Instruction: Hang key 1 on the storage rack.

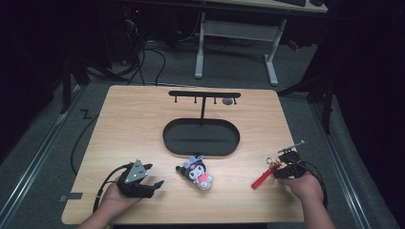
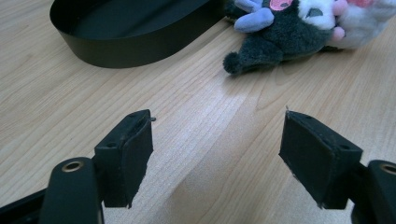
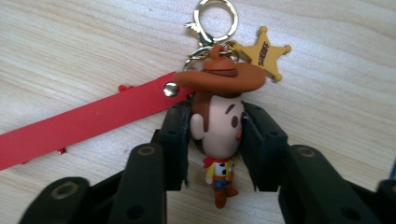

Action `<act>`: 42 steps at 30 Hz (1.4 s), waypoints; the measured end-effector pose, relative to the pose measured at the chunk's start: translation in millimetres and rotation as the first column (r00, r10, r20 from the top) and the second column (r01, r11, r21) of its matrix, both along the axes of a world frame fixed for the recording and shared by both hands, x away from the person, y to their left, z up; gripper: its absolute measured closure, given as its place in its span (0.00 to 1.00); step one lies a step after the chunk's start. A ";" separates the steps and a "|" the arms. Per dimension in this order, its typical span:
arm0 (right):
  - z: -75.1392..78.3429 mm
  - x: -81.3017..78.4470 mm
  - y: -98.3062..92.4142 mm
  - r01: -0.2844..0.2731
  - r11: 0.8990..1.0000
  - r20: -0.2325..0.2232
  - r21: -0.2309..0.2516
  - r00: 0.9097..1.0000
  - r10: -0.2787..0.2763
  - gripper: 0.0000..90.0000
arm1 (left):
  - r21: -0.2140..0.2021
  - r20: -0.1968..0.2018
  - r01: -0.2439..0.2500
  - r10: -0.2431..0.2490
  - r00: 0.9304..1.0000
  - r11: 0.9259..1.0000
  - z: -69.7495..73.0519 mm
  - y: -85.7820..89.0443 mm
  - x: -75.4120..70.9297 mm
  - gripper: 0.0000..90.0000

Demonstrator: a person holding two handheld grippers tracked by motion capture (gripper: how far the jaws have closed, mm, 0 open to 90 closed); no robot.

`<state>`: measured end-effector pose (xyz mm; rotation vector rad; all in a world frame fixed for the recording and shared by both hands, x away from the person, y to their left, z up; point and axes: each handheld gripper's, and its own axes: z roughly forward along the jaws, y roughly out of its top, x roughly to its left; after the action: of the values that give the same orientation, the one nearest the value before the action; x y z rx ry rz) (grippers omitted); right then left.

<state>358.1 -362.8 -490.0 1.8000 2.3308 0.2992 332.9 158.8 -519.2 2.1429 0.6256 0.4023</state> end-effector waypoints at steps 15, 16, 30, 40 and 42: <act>0.8 2.1 2.1 0.008 1.000 -0.020 -0.010 1.000 -0.008 0.74 | 0.003 -0.002 0.009 -0.009 1.000 1.000 0.9 0.0 -1.1 0.30; 0.5 2.2 2.2 0.014 1.000 -0.017 -0.006 1.000 -0.014 0.74 | 0.003 -0.003 0.010 -0.010 1.000 1.000 1.0 0.1 -1.2 0.30; 45.1 -6.6 25.5 -0.040 0.999 0.019 0.030 0.999 0.040 0.74 | 0.014 -0.011 0.025 -0.024 1.000 1.000 1.5 -2.0 -1.4 0.31; 87.9 -21.8 46.3 -0.098 0.994 0.059 0.051 0.994 0.095 0.74 | 0.015 -0.012 0.032 -0.032 0.999 0.999 1.7 -4.6 -1.4 0.31; 96.3 -24.4 52.3 -0.116 0.992 0.064 0.043 0.991 0.113 0.74 | 0.015 -0.011 0.032 -0.032 0.999 0.999 2.1 -4.9 -1.4 0.31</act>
<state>333.7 -310.5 -393.8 1.6546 2.4077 0.4224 331.5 153.9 -517.1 2.1682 0.5952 0.3791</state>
